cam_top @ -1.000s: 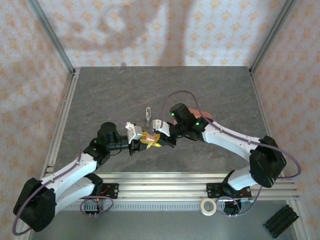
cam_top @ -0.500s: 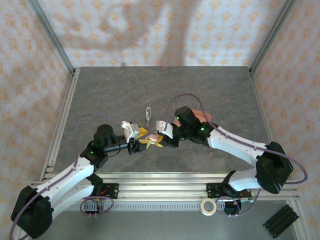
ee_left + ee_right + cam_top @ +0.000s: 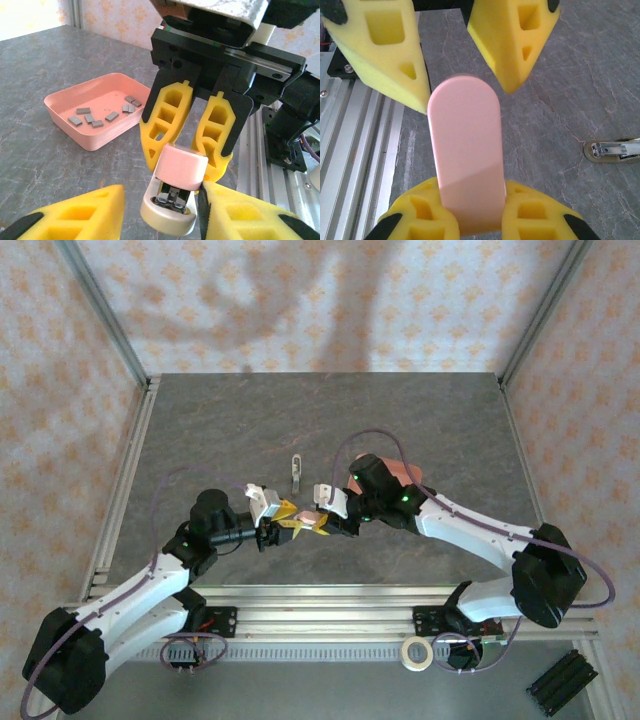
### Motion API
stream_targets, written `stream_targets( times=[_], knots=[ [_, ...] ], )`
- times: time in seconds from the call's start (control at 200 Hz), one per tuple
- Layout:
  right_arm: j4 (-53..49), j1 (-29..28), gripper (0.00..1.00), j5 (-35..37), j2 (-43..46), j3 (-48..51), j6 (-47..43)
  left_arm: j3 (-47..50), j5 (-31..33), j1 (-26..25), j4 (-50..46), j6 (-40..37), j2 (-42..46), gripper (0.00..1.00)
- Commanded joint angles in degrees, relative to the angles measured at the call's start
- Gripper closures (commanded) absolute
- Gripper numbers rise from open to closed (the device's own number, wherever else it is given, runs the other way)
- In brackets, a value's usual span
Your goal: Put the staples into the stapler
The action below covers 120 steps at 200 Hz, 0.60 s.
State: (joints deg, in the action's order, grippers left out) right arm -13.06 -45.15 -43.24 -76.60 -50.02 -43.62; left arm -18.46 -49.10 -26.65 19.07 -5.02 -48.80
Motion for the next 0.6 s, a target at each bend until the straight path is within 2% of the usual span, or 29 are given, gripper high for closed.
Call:
stream_targets(
  times=[0.0, 0.185, 0.25, 0.3, 0.37, 0.475, 0.596],
  knots=[
    [1.2, -0.1, 0.97, -2.4, 1.6, -0.3, -0.8, -0.4, 1.7, 0.0, -0.7, -1.0, 0.4, 0.59],
    [1.4, 0.1, 0.96, -4.4, 1.7, -0.3, 0.3, 0.9, -1.0, 0.1, 2.6, -0.7, 1.2, 0.60],
    [0.9, 0.1, 0.95, -7.2, 0.8, -1.3, 0.6, 1.0, -2.8, 0.0, 3.2, -1.7, 1.0, 0.70],
    [-0.7, 0.0, 0.94, -8.9, -0.5, -2.6, -0.1, 1.0, -4.1, 0.0, 3.3, -2.4, 1.0, 0.73],
    [-2.4, 0.1, 0.93, -9.5, -2.0, -4.0, -0.8, 1.2, -5.3, -0.1, 4.2, -2.5, 0.9, 0.73],
    [-2.9, 0.1, 0.93, -10.1, -3.1, -5.1, -1.5, 1.8, -6.5, -0.2, 5.8, -1.8, 0.7, 0.65],
    [-2.3, 0.1, 0.92, -11.0, -3.6, -5.6, -1.7, 2.0, -7.7, -0.4, 7.2, -1.2, 0.2, 0.64]
  ],
)
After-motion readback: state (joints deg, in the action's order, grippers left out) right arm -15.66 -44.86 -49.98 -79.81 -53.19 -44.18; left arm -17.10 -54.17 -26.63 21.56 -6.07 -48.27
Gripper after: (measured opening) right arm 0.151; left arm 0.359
